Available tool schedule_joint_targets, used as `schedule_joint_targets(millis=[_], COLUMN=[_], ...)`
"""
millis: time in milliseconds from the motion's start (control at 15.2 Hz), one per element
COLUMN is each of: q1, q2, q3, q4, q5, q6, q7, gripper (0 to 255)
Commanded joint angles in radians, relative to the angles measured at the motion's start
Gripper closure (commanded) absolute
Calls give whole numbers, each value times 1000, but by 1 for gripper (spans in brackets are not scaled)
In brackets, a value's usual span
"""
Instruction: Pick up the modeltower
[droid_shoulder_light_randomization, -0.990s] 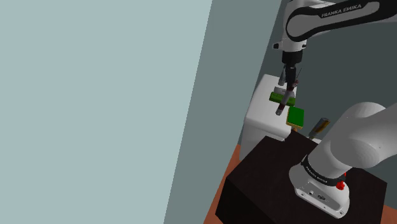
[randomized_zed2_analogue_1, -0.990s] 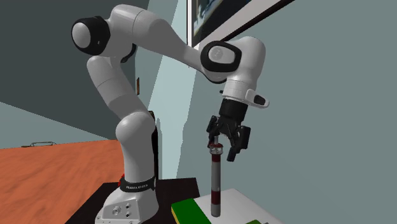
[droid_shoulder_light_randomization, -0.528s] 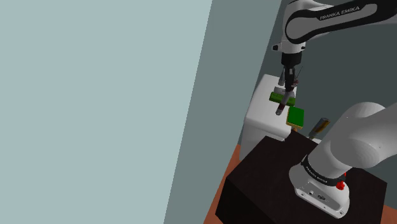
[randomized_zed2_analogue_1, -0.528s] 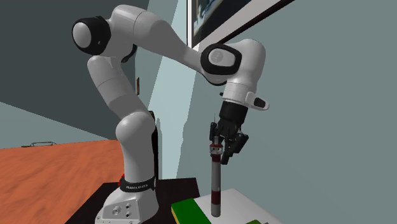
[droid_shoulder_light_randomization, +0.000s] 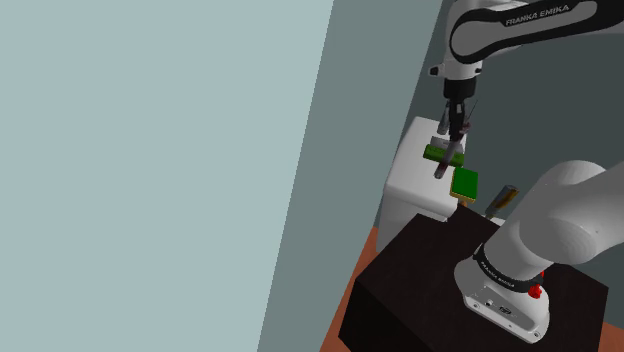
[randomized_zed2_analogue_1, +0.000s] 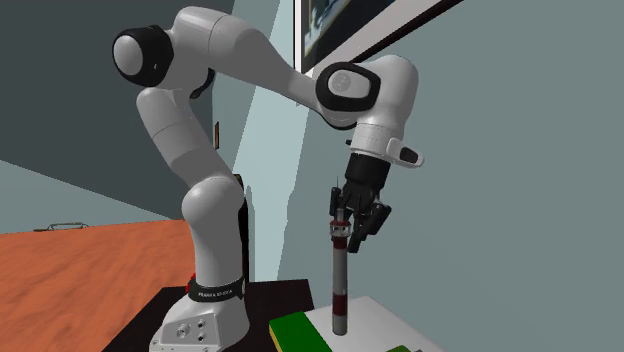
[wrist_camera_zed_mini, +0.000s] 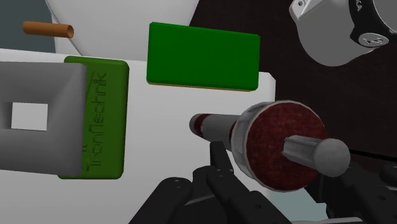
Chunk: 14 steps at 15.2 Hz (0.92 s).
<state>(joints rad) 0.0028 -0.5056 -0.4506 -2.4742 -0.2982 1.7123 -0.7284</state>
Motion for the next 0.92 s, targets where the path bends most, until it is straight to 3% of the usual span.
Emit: schedule_joint_targets(millis=[0, 858], q1=[1, 5], q2=[-11, -37], q3=[8, 39], q4=[18, 146], q5=[3, 21], q6=[-29, -184], q7=[1, -10], gripper=[255, 255])
